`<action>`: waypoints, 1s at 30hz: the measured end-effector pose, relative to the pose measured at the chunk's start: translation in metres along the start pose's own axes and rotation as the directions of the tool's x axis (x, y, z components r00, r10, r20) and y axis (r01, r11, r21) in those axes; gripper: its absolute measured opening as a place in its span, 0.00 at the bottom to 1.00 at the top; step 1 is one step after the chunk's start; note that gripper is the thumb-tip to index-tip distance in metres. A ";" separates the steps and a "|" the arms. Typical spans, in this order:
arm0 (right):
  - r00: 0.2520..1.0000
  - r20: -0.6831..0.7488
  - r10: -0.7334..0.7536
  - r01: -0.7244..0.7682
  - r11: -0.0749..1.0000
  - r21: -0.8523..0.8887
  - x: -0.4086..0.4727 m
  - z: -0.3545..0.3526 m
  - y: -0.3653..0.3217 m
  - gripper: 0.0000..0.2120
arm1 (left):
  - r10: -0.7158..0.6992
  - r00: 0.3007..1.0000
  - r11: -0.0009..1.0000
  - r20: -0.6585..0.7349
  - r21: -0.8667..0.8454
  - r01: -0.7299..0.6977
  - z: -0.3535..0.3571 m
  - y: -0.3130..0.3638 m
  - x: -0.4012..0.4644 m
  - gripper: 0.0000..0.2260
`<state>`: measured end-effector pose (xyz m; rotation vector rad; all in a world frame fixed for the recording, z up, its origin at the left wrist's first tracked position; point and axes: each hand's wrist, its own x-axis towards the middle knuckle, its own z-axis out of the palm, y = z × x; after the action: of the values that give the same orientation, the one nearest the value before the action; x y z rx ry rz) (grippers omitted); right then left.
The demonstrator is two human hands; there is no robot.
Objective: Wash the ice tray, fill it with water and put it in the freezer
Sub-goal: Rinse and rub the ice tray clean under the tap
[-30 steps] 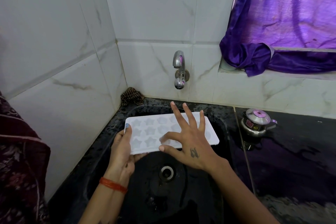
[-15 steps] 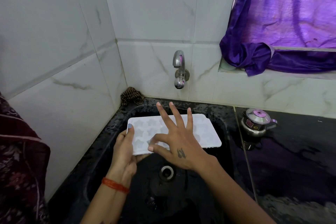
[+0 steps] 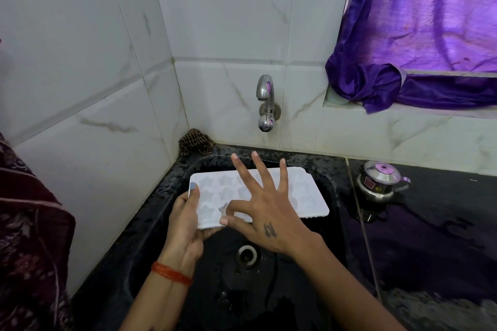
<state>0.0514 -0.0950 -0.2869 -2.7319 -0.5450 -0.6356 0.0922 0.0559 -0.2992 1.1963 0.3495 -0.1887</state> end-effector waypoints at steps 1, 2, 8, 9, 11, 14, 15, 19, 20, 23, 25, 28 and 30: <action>1.000 -0.004 -0.001 0.001 1.000 0.005 0.000 0.000 0.000 0.18 | 0.000 1.000 1.000 0.001 -0.003 0.000 0.000 0.000 0.000 0.20; 1.000 -0.006 -0.002 0.002 1.000 0.009 0.000 0.001 0.000 0.18 | 0.001 1.000 1.000 0.002 -0.005 -0.001 -0.001 0.000 0.001 0.20; 0.997 0.074 0.007 -0.013 0.997 0.076 0.001 -0.001 0.000 0.20 | -0.002 1.000 1.000 0.018 -0.019 0.002 -0.002 0.001 -0.001 0.20; 0.996 0.089 0.009 -0.017 0.996 0.089 0.001 -0.002 0.000 0.20 | -0.004 1.000 1.000 0.011 -0.018 0.005 -0.002 0.000 -0.002 0.20; 0.993 0.115 0.013 -0.027 0.992 0.126 0.001 -0.005 0.000 0.20 | -0.007 1.000 1.000 0.001 -0.019 0.007 -0.002 -0.001 -0.002 0.19; 0.991 0.132 0.024 -0.043 0.989 0.139 0.000 -0.007 0.000 0.21 | -0.007 1.000 1.000 0.003 -0.012 0.007 -0.002 -0.002 -0.002 0.20; 0.991 0.130 0.027 -0.045 0.989 0.138 0.000 -0.007 0.000 0.21 | -0.006 1.000 1.000 0.001 -0.012 0.006 -0.002 -0.002 -0.003 0.21; 0.995 0.101 0.026 -0.038 0.993 0.110 -0.001 -0.005 0.000 0.19 | 0.000 1.000 1.000 -0.003 -0.016 0.000 0.000 -0.002 -0.004 0.19; 0.995 0.096 0.026 -0.035 0.994 0.100 -0.001 -0.005 0.000 0.19 | 0.000 1.000 1.000 -0.001 -0.014 0.000 0.000 -0.002 -0.004 0.19; 0.995 0.090 0.031 -0.038 0.996 0.078 -0.001 -0.004 0.000 0.19 | 0.004 1.000 1.000 0.006 -0.008 -0.004 0.000 -0.002 -0.003 0.20; 0.995 0.092 0.027 -0.034 0.996 0.077 -0.001 -0.005 0.000 0.20 | 0.006 1.000 1.000 0.009 -0.005 -0.006 0.000 -0.002 -0.002 0.21; 0.994 0.108 0.025 -0.037 0.993 0.110 -0.001 -0.005 0.000 0.20 | 0.004 1.000 1.000 0.019 -0.015 -0.004 -0.001 -0.002 -0.002 0.21; 0.992 0.121 0.027 -0.042 0.992 0.123 -0.001 -0.006 0.000 0.21 | 0.002 1.000 1.000 0.025 -0.018 -0.002 -0.001 -0.003 -0.002 0.21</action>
<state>0.0488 -0.0972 -0.2823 -2.6660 -0.5445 -0.4174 0.0894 0.0555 -0.3010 1.1758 0.3278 -0.1983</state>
